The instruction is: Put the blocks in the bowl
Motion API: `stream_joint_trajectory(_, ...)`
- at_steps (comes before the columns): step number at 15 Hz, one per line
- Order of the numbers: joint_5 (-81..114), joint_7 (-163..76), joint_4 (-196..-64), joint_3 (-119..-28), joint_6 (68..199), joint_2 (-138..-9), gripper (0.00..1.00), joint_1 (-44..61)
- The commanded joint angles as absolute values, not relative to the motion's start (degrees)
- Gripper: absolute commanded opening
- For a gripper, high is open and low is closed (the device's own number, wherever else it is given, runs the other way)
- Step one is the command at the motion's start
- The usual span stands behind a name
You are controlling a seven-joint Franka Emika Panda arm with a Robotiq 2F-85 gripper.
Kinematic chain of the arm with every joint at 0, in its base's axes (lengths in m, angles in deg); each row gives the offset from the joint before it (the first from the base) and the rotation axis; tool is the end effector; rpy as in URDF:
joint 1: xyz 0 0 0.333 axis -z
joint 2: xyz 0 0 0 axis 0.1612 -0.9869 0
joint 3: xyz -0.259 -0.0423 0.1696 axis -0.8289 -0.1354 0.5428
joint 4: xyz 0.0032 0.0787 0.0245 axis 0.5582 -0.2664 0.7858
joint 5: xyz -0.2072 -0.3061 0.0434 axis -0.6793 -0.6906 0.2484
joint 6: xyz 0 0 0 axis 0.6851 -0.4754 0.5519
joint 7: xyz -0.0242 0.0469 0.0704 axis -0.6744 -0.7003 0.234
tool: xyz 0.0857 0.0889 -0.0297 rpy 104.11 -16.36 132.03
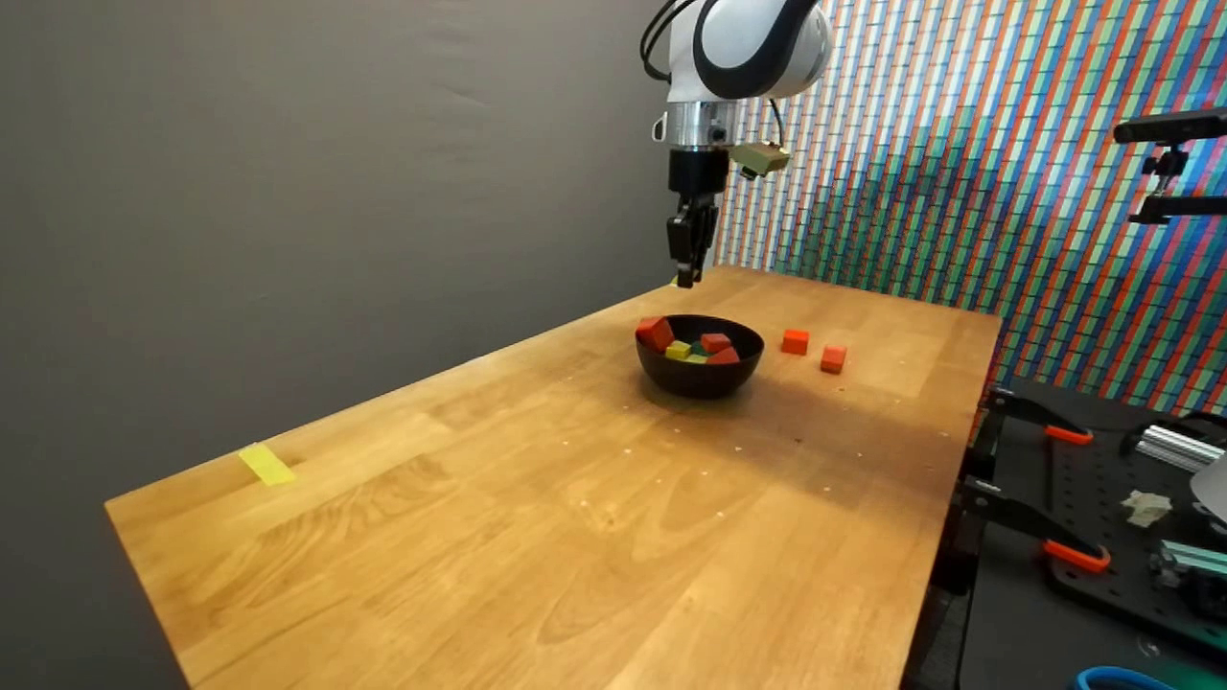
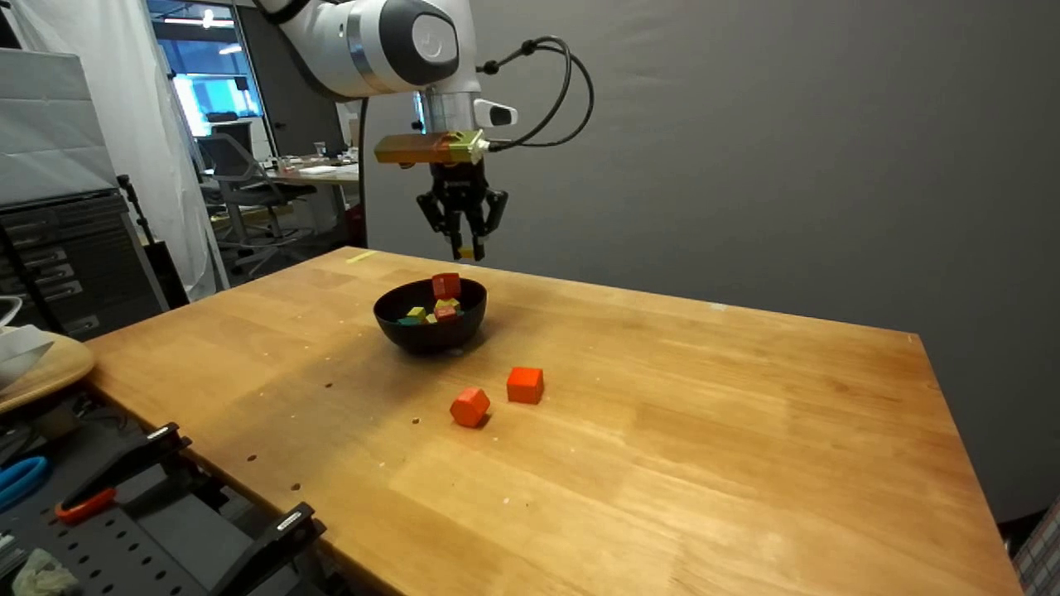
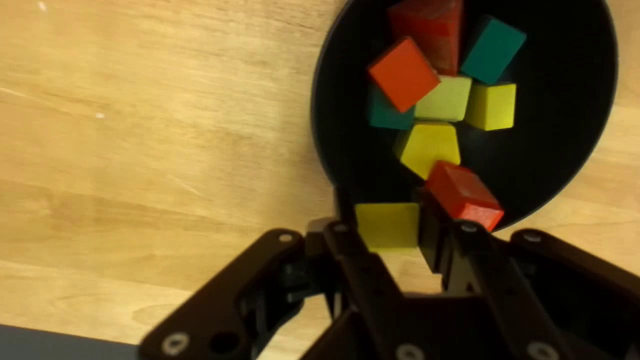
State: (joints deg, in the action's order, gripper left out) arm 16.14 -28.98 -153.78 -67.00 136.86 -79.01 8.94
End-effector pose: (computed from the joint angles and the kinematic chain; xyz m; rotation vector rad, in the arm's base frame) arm 0.5845 0.0256 0.2508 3.0927 0.3955 -0.0035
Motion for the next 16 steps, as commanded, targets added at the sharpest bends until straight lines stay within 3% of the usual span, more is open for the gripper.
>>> stream_joint_trajectory(1, 14.9, -30.0, -154.8, -67.4, 136.1, -79.4, 0.62, 8.0)
stream_joint_trajectory(3, 15.2, -30.2, -155.4, -67.7, 133.9, -78.4, 0.68, 8.3)
stream_joint_trajectory(7, 13.1, -33.1, -158.9, -70.3, 128.8, -72.6, 0.99, 8.6)
stream_joint_trajectory(16, 6.6, -34.2, -163.7, -75.4, 130.5, -70.0, 1.0, 12.8)
